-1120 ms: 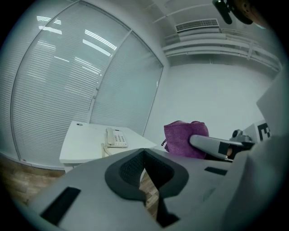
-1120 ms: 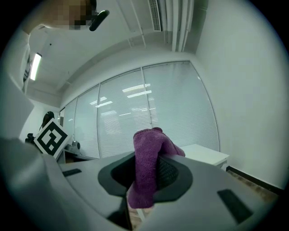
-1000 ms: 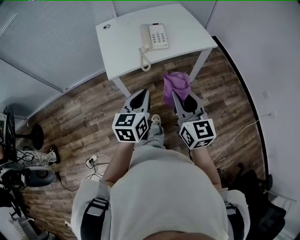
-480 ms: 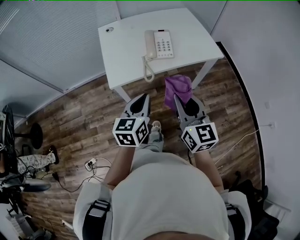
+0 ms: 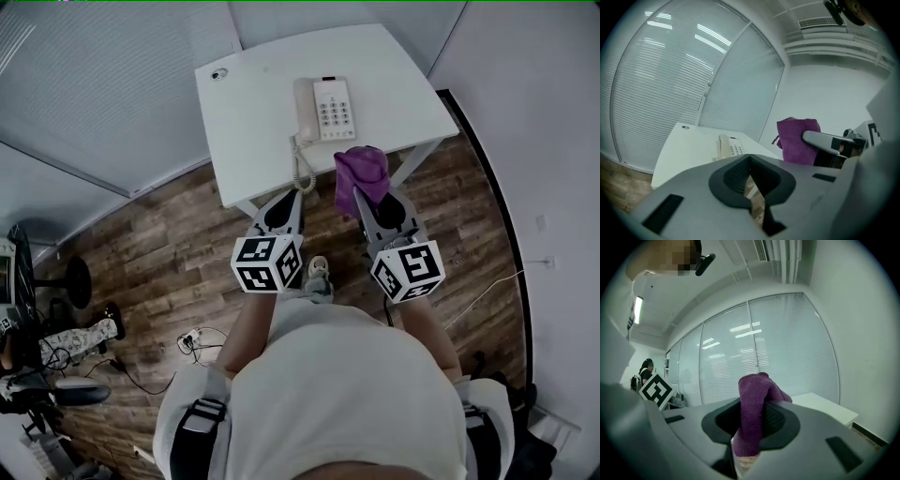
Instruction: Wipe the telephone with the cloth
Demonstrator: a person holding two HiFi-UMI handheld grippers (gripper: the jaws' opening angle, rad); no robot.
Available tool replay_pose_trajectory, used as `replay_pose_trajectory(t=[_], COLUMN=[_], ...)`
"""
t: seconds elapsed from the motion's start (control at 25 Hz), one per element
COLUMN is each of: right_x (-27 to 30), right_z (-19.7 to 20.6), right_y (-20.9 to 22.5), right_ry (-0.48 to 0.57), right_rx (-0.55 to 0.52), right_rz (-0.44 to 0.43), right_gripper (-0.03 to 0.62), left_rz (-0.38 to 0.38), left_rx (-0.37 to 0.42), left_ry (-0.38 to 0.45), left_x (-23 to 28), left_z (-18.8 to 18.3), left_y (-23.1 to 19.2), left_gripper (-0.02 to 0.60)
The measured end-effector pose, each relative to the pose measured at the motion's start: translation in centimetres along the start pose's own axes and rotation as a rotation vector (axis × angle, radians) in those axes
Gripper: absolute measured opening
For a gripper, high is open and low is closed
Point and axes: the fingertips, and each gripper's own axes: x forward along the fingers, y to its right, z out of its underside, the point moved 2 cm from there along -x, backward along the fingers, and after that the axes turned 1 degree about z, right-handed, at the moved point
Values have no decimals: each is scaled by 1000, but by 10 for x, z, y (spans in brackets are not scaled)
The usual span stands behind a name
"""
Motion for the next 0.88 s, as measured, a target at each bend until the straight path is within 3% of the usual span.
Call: replay_pose_trajectory(t=[0.52, 0.88], right_x=[82, 128], right_z=[-20, -20], right_y=[37, 51], right_ry=[9, -6], right_rx=[6, 5], right_rz=[5, 10], right_gripper=[95, 95], left_rz=[-13, -24], left_rx=[-2, -26], left_ry=[0, -1], left_x=[63, 91], left_z=[-48, -62], left_y=[-48, -79], left_gripper=[20, 20])
